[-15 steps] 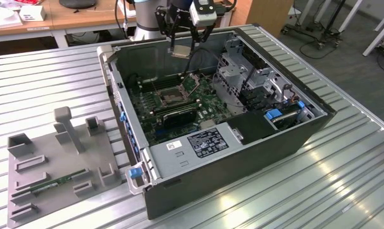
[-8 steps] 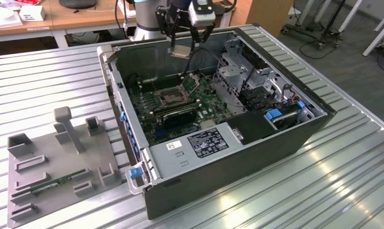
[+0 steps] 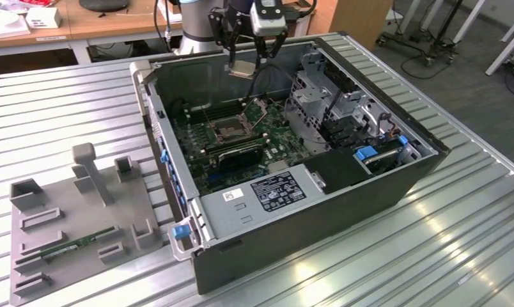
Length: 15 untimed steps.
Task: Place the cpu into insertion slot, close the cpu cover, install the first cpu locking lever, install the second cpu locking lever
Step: 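Place the cpu into insertion slot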
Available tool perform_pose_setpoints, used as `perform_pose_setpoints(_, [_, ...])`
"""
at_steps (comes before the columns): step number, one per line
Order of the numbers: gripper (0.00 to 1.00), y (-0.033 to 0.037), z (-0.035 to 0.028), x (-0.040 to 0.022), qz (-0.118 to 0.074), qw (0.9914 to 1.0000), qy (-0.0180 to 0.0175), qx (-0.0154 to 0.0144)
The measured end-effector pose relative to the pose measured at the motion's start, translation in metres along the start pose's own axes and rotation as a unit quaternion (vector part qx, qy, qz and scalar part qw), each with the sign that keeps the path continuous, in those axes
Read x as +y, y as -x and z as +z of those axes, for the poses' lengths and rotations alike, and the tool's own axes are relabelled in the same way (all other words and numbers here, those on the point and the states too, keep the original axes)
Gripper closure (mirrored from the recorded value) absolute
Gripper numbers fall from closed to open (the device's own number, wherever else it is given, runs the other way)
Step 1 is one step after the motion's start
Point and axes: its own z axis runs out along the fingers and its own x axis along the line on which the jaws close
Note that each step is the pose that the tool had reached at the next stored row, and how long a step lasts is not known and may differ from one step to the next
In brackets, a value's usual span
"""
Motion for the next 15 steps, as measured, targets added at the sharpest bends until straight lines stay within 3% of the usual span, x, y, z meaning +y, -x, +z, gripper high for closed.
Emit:
perform_pose_setpoints(7, [0.46,0.0,0.0002,0.0,0.021,0.99977,0.0004,-0.0019])
perform_pose_setpoints(15, [0.46,0.0,0.0002,0.0,0.023,0.99974,0.0004,-0.0021])
